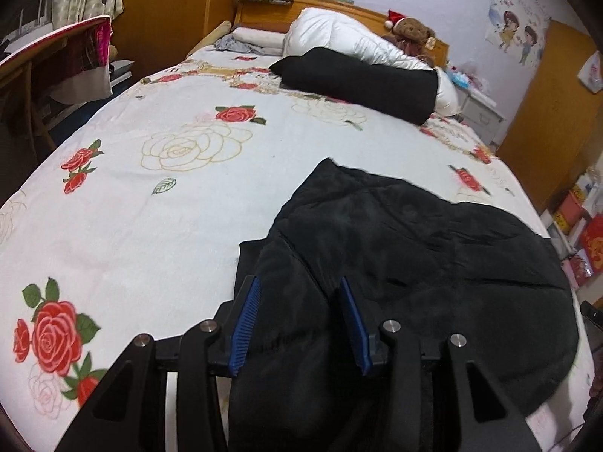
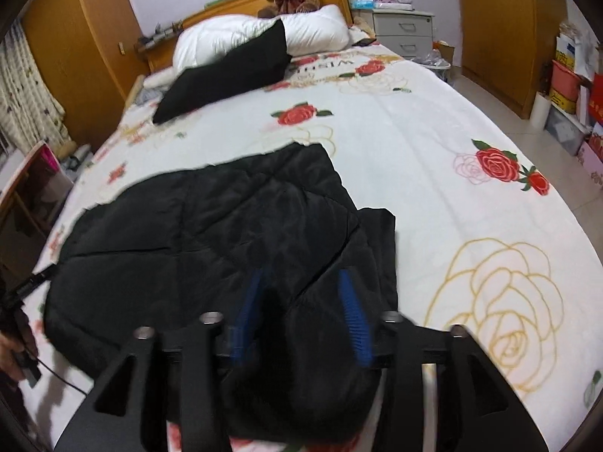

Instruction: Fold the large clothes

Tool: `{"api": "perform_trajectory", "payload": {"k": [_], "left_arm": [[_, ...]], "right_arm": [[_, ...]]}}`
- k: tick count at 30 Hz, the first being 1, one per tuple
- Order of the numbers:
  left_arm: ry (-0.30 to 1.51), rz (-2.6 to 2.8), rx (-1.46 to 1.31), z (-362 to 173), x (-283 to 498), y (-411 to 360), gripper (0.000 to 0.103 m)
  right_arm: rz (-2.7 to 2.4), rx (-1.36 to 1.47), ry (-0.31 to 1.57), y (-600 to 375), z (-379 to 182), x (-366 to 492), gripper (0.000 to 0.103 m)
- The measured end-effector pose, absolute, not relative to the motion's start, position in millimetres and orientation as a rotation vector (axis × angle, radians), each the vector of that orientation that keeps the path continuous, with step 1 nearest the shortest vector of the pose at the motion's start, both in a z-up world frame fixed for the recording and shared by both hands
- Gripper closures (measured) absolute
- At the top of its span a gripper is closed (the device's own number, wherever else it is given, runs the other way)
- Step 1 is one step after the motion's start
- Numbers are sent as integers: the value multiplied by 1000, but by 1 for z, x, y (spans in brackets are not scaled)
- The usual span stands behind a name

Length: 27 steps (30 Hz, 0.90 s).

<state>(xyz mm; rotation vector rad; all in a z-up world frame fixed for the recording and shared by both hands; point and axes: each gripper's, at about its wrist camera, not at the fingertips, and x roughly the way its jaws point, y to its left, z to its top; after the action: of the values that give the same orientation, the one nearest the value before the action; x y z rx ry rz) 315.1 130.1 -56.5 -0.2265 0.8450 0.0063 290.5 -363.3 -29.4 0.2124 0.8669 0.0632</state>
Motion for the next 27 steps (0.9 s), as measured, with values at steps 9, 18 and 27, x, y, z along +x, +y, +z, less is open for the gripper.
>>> {"api": "perform_trajectory", "payload": {"k": [9, 18, 27], "left_arm": [[867, 4, -290, -55, 280, 153, 56], [936, 11, -373, -98, 319, 164, 47], [958, -35, -399, -120, 338, 161, 35]], "right_arm": [[92, 314, 915, -377, -38, 254, 37], [92, 409, 993, -402, -91, 299, 26], [158, 503, 1017, -417, -117, 324, 22]]}}
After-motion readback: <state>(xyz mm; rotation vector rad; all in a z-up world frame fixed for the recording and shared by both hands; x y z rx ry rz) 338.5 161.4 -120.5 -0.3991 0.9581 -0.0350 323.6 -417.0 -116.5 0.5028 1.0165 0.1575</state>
